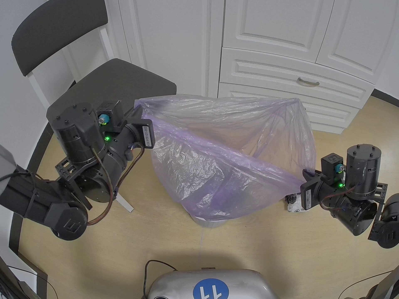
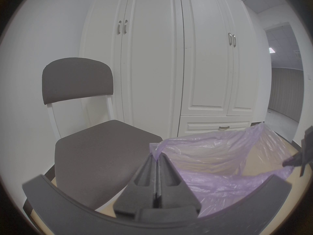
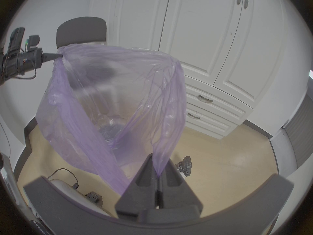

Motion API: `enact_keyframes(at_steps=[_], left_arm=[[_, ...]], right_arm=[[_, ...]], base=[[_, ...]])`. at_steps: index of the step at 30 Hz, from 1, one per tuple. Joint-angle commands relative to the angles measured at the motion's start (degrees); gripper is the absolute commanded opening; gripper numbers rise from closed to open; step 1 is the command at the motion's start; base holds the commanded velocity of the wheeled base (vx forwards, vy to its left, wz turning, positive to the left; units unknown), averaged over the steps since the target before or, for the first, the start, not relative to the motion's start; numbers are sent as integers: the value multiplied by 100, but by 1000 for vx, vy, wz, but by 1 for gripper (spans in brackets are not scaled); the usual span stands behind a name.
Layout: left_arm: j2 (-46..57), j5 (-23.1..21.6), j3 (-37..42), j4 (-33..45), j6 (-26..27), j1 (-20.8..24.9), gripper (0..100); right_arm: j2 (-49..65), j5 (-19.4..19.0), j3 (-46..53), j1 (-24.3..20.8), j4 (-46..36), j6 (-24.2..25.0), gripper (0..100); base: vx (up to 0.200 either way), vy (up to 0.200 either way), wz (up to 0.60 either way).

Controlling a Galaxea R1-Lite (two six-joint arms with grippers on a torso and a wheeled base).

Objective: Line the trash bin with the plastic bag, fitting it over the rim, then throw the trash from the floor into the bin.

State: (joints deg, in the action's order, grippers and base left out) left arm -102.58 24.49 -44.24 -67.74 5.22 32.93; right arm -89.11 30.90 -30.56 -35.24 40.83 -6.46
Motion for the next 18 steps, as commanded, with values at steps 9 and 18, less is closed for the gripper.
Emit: enact_keyframes(at_steps=[9, 18], left_arm=[[-1598, 733, -1658, -195, -979, 865, 0], [-1862, 733, -2045, -231, -1462, 1155, 0]], right_arm=[[-1715, 214, -556, -527, 1788, 426, 0], [-2066, 399, -1101, -571, 1920, 725, 0]], base=[[0, 0, 0], [0, 0, 0]])
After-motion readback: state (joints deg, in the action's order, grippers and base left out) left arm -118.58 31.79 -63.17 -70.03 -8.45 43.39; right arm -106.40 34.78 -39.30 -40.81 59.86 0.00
